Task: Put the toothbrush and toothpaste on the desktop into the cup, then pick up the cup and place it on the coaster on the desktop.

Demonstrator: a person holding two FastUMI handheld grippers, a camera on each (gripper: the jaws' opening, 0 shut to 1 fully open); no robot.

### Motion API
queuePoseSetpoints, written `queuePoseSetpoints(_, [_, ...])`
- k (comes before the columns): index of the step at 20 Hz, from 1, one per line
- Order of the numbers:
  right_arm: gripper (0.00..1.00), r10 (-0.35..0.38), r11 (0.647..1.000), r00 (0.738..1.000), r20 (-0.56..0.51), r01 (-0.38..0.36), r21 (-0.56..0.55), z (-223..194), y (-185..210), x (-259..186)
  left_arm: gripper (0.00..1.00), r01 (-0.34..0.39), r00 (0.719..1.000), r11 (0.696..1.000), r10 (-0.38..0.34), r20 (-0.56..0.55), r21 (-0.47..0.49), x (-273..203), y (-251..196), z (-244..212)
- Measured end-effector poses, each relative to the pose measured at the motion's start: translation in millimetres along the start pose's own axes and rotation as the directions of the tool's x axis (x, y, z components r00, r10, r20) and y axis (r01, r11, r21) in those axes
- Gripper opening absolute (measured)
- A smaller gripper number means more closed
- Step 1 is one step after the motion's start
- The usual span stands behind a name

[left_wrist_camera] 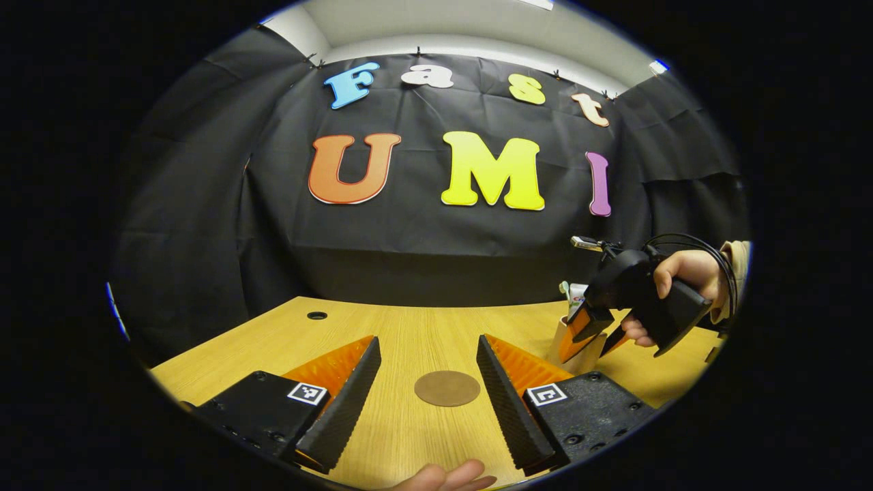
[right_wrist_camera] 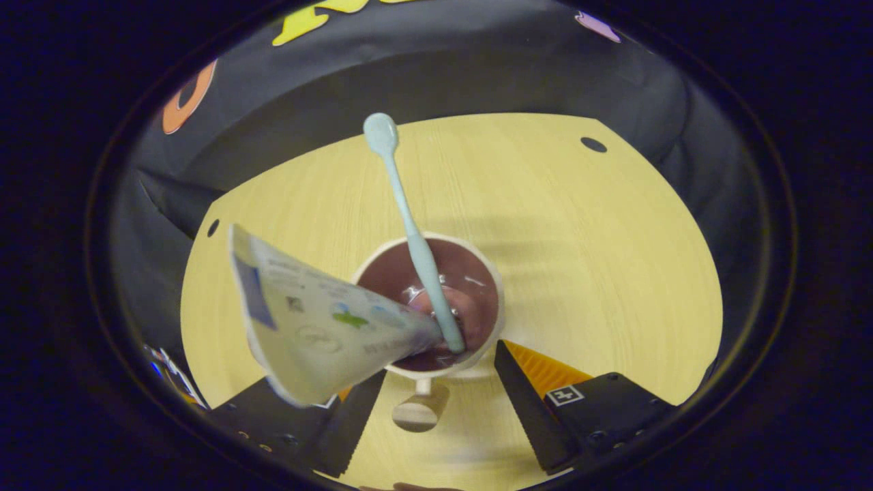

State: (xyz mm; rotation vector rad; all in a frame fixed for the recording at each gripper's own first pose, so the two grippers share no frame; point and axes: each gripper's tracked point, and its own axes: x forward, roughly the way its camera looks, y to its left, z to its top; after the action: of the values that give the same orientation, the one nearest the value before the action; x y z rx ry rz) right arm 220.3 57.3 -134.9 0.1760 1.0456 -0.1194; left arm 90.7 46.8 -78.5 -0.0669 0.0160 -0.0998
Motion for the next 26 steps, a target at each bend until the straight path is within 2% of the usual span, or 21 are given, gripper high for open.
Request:
queuePoseSetpoints(3, [0.95,-0.018,1.0,0.999,-0.048,0.018,-0.006,-4.2,0.8,12.7,0.91,-0.013,1.0,1.0,0.013,-0.004,0.002,0.8,8.5,-1.9])
queuePoseSetpoints(6, [0.84,-0.027,0.999,0.995,-0.096,0.029,0.018,-4.8,1.7,15.0,0.9,-0.015,1.0,1.0,0.015,-0.007,-0.004,0.5,10.5,-3.6])
queuePoseSetpoints(11, [0.78,-0.051,0.999,0.989,-0.141,0.051,-0.004,-10.0,1.1,15.6,0.9,0.003,1.0,1.0,-0.003,-0.008,-0.004,-0.6,5.4,-4.7])
queuePoseSetpoints(13, [0.72,-0.046,0.999,0.982,-0.185,0.05,0.013,-19.1,0.8,16.0,0.9,0.01,1.0,1.0,-0.01,-0.016,-0.003,0.8,3.4,-7.4])
queuePoseSetpoints(16, [0.46,-0.035,0.999,0.974,-0.224,0.04,0.02,-24.2,2.6,20.2,0.9,0.014,1.0,1.0,-0.014,-0.02,-0.011,-0.4,3.7,-8.6])
queuePoseSetpoints(17, [0.46,-0.033,0.999,0.972,-0.233,0.04,0.024,-25.8,1.5,20.7,0.9,0.013,1.0,1.0,-0.014,-0.022,-0.014,-0.3,2.8,-9.6])
queuePoseSetpoints(21, [0.35,-0.015,1.0,0.977,-0.213,0.013,-0.01,-20.8,2.5,21.4,0.9,0.015,1.0,1.0,-0.016,-0.023,-0.019,-2.0,3.0,-10.2])
queuePoseSetpoints(24, [0.31,-0.024,0.999,0.982,-0.189,0.016,-0.044,-19.3,2.0,22.9,0.9,0.017,1.0,1.0,-0.017,-0.023,-0.014,-3.3,1.2,-11.3])
queuePoseSetpoints(26, [0.31,-0.004,0.999,0.981,-0.194,-0.005,-0.044,-22.6,4.3,21.9,0.9,0.026,1.0,1.0,-0.026,-0.015,-0.009,-4.6,-1.4,-8.9])
